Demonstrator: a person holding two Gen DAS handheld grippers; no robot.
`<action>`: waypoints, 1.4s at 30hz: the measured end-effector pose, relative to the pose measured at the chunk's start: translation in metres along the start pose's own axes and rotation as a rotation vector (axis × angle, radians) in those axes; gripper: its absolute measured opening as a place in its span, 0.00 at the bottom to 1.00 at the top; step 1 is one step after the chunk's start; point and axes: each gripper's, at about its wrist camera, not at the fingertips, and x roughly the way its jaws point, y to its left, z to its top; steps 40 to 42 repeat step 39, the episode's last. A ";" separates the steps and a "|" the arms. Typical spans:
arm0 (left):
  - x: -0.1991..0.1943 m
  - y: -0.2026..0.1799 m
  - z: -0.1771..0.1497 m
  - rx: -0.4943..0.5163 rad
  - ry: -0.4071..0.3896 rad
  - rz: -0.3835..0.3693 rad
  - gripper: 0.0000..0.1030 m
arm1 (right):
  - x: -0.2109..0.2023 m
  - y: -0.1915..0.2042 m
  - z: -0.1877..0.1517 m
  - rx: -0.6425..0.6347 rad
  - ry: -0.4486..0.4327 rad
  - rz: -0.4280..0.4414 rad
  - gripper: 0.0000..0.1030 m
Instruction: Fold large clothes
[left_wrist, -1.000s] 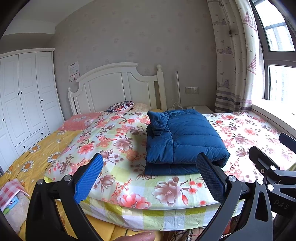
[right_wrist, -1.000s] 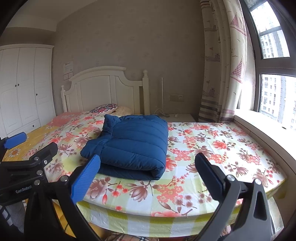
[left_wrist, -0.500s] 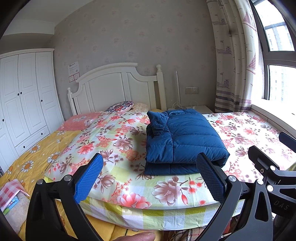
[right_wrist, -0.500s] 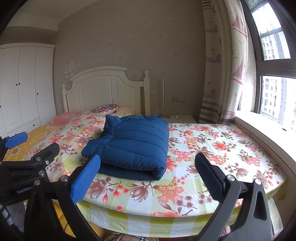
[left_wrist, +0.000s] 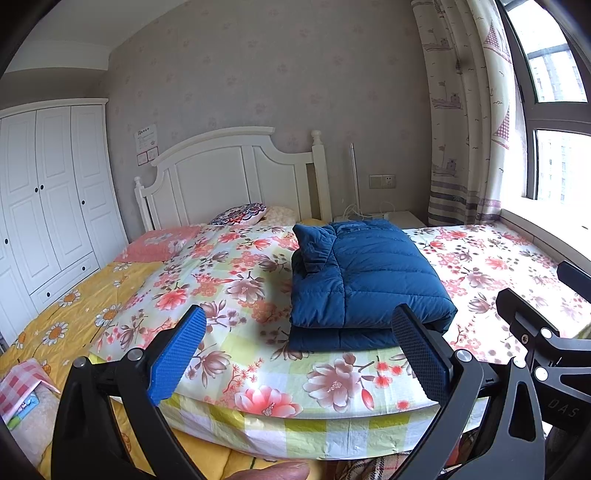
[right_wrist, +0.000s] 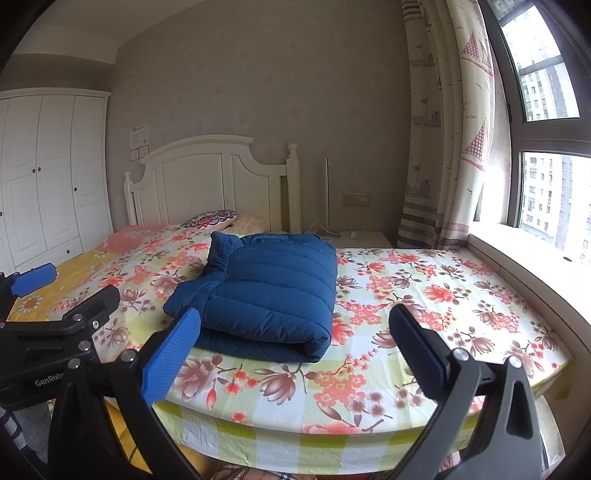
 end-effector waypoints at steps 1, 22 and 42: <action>0.000 0.001 0.001 0.001 -0.001 -0.001 0.96 | 0.000 0.000 0.001 0.000 -0.001 0.000 0.98; 0.007 0.015 0.017 -0.005 -0.009 0.011 0.96 | -0.006 -0.014 0.016 0.056 -0.032 -0.020 0.98; 0.229 0.007 0.040 -0.021 0.389 -0.019 0.96 | 0.097 -0.066 0.027 0.010 0.113 0.080 0.98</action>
